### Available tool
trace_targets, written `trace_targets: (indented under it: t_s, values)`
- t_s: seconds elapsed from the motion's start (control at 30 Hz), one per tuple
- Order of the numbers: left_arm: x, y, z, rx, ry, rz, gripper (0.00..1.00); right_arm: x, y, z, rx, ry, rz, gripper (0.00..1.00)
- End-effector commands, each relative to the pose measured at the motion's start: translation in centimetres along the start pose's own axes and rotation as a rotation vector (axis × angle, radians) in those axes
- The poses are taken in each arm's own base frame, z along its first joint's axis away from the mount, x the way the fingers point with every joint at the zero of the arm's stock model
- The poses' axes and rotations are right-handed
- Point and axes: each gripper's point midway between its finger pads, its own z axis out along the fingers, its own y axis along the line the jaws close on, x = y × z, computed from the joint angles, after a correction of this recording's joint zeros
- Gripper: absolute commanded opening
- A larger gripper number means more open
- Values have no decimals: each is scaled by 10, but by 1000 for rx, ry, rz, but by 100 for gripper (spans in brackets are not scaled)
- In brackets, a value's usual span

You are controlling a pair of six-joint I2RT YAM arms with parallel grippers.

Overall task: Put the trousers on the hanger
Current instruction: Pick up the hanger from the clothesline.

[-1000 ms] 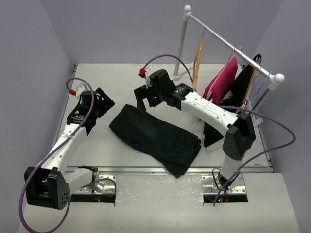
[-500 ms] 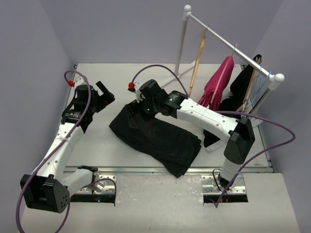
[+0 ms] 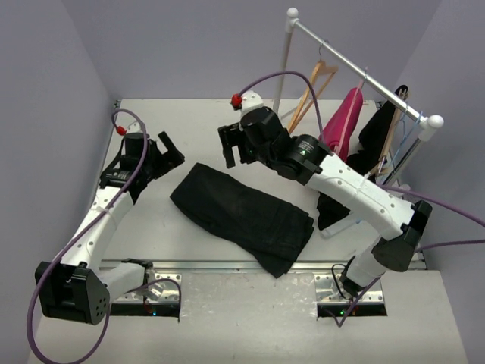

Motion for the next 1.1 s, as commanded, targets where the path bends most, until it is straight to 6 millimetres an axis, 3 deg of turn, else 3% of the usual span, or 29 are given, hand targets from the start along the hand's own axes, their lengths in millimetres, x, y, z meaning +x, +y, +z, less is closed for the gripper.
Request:
trace_targets:
  t_s: [0.0, 0.2, 0.3, 0.4, 0.43, 0.5, 0.57, 0.63, 0.7, 0.73, 0.83, 1.0, 1.03, 1.07]
  values:
    - [-8, -23, -26, 128, -8, 101, 100, -58, -47, -28, 265, -169, 70, 96]
    - [18, -6, -26, 125, 35, 157, 100, -79, -109, -37, 570, -248, 115, 99]
    - [33, 4, -23, 120, 56, 173, 100, -74, -149, -17, 645, -240, 233, 99]
    - [35, 5, -26, 130, 44, 174, 100, -83, -165, 2, 679, -246, 269, 98]
    - [35, 4, -26, 137, 38, 174, 100, -78, -172, 19, 700, -221, 259, 98]
    - [34, 1, -28, 153, 26, 175, 100, -84, -183, 34, 750, -226, 257, 97]
    - [36, 2, -28, 159, 28, 175, 100, -92, -196, 37, 803, -243, 255, 97]
    - [37, 0, -29, 167, 30, 178, 100, -88, -208, 52, 863, -233, 243, 96]
    - [37, -1, -30, 173, 26, 179, 100, -85, -215, 52, 910, -234, 241, 94]
    - [37, -1, -30, 174, 22, 178, 100, -68, -219, 59, 941, -204, 228, 90]
    - [37, -1, -30, 175, 23, 179, 100, -46, -224, 55, 980, -212, 291, 78]
    - [39, -2, -28, 179, 37, 180, 100, -41, -226, 54, 993, -236, 321, 51]
    - [39, -2, -29, 179, 35, 180, 100, -42, -227, 53, 996, -247, 323, 32]
    - [39, -2, -29, 180, 32, 181, 100, -44, -228, 53, 999, -260, 325, 7]
